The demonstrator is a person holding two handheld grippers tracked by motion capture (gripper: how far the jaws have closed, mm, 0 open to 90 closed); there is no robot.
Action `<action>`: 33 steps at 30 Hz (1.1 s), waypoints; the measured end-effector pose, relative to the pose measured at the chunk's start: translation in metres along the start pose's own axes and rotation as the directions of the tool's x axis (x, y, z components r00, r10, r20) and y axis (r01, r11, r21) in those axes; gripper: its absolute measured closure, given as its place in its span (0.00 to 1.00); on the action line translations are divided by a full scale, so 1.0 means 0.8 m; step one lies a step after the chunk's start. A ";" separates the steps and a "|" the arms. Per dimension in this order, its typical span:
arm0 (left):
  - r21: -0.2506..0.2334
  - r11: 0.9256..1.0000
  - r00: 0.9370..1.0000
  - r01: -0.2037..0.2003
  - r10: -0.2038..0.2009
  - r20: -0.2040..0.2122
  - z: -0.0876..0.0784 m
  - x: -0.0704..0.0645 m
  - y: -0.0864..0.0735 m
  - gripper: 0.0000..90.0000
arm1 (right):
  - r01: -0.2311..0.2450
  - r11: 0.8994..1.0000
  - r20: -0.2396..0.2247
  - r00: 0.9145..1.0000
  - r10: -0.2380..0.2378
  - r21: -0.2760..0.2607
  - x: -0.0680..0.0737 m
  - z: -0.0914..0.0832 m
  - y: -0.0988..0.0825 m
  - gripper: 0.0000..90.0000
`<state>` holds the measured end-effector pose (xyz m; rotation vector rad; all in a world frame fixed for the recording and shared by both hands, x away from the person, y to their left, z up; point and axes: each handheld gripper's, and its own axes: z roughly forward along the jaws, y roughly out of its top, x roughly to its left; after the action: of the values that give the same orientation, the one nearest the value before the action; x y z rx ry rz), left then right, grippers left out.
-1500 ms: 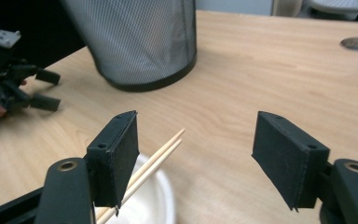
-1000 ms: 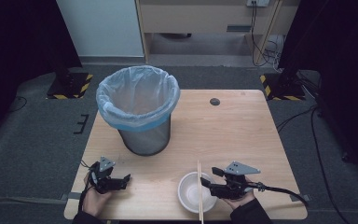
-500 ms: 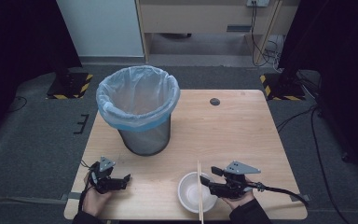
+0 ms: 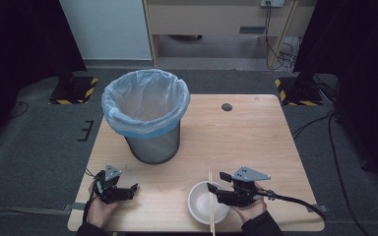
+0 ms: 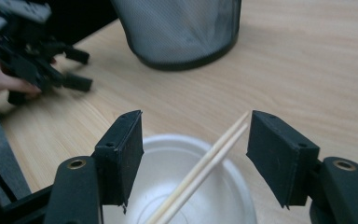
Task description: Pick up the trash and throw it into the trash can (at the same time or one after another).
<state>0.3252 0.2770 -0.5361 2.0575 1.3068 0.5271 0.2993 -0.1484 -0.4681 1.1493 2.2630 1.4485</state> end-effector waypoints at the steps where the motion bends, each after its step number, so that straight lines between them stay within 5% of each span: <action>1: 0.000 1.000 1.000 0.000 0.000 0.000 0.000 0.000 0.000 0.00 | -0.005 1.000 0.007 1.000 0.004 0.022 0.001 0.005 -0.004 0.39; 9: 0.000 1.000 1.000 0.000 0.000 0.000 0.000 0.000 0.000 0.00 | -0.004 0.992 0.030 1.000 0.000 0.122 0.007 0.028 -0.024 0.39; 14: 0.000 1.000 1.000 0.000 0.000 0.000 0.000 0.000 0.000 0.00 | -0.001 0.990 0.029 1.000 -0.003 0.140 0.007 0.030 -0.027 0.44; 33: 0.000 1.000 1.000 0.000 0.000 0.000 0.000 0.000 0.000 0.00 | -0.006 0.976 -0.035 0.999 0.014 0.218 0.006 0.037 -0.029 0.76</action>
<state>0.3252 0.2770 -0.5361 2.0575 1.3067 0.5269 0.3010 -0.1302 -0.5015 1.2049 2.4950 1.2588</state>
